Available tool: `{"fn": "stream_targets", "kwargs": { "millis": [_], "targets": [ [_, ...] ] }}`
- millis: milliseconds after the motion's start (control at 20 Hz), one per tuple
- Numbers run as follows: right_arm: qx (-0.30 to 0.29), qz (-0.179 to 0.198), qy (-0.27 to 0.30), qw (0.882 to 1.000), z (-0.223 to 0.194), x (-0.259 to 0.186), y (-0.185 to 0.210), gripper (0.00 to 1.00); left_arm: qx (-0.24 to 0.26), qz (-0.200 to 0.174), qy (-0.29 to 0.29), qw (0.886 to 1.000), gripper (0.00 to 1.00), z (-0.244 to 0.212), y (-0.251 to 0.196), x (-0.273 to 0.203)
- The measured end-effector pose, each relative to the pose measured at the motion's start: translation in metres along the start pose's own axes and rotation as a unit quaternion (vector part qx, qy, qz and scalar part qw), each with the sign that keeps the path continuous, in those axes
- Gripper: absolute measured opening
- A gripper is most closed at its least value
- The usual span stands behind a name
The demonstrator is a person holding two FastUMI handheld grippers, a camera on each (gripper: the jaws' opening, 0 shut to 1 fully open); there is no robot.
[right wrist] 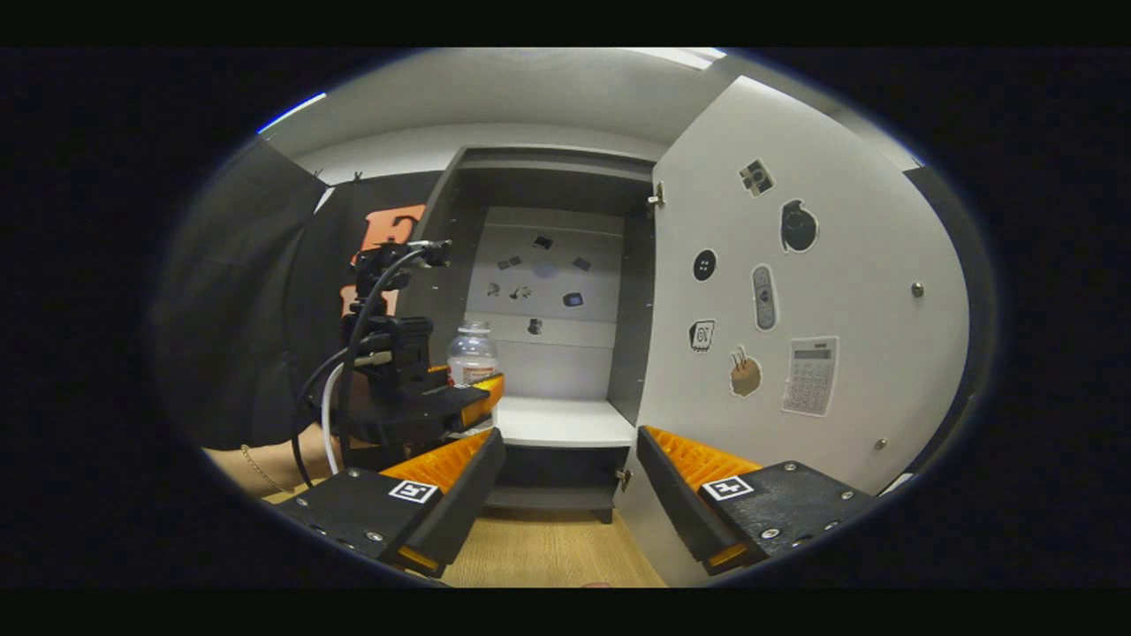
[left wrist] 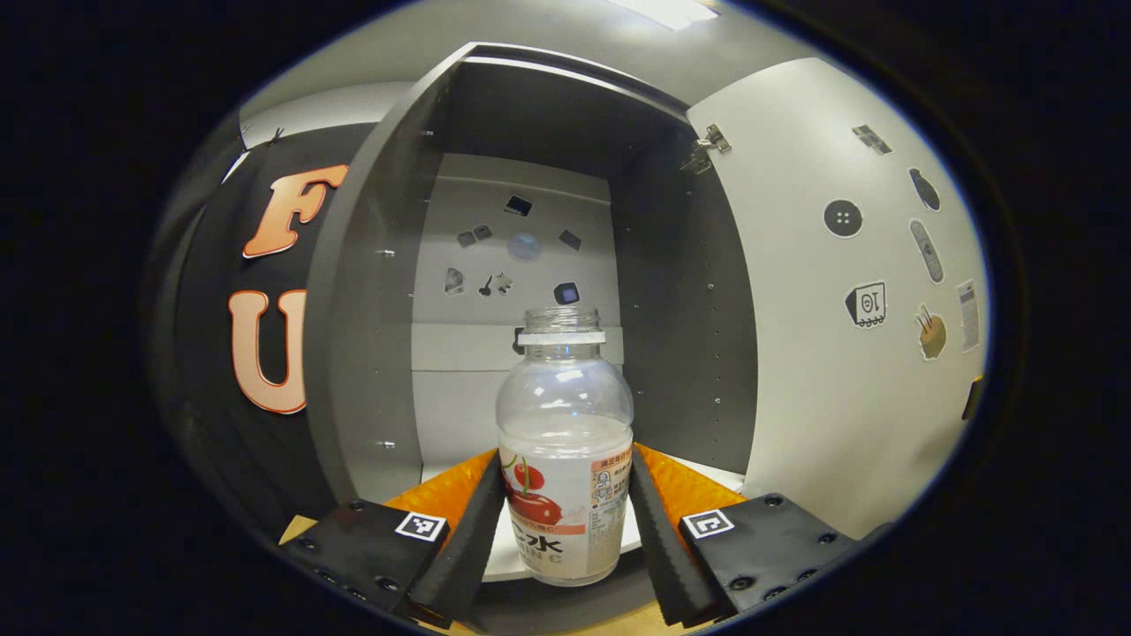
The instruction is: Open the cabinet door with the right hand, grasp the bottle in the cabinet with the left hand and place it on the coaster, then close the cabinet door with the right hand.
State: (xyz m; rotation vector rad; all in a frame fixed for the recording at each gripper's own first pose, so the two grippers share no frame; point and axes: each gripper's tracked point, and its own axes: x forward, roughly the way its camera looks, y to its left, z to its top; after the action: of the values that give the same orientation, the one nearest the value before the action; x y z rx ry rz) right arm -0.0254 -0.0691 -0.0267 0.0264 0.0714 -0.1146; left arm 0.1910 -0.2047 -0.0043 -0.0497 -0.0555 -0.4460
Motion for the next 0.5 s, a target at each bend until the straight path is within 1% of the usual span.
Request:
{"fn": "stream_targets", "kwargs": {
  "millis": [150, 200, 250, 300, 400, 500],
  "targets": [
    [-0.002, 0.032, -0.003, 0.999, -0.001, -0.017, 0.006, 0.93, -0.006, 0.021, 0.011, 1.000, 0.82, -0.008, 0.002, -0.034],
    [-0.003, 0.042, -0.003, 0.999, -0.002, -0.022, 0.008, 0.89, -0.011, 0.029, 0.017, 0.999, 0.82, -0.012, 0.001, -0.046],
    [-0.004, 0.052, -0.005, 0.999, -0.003, -0.027, 0.009, 0.93, -0.015, 0.037, 0.023, 0.999, 0.82, -0.016, 0.002, -0.058],
    [-0.006, 0.063, -0.009, 0.998, -0.002, -0.032, 0.010, 0.89, -0.018, 0.047, 0.028, 0.998, 0.82, -0.020, 0.004, -0.071],
    [-0.009, 0.089, -0.016, 0.996, -0.004, -0.039, 0.014, 0.96, -0.013, 0.074, 0.034, 0.997, 0.82, -0.026, 0.012, -0.097],
    [-0.009, 0.112, -0.019, 0.993, -0.008, -0.044, 0.019, 0.96, -0.003, 0.101, 0.039, 0.994, 0.82, -0.033, 0.019, -0.124]
  ]
}}
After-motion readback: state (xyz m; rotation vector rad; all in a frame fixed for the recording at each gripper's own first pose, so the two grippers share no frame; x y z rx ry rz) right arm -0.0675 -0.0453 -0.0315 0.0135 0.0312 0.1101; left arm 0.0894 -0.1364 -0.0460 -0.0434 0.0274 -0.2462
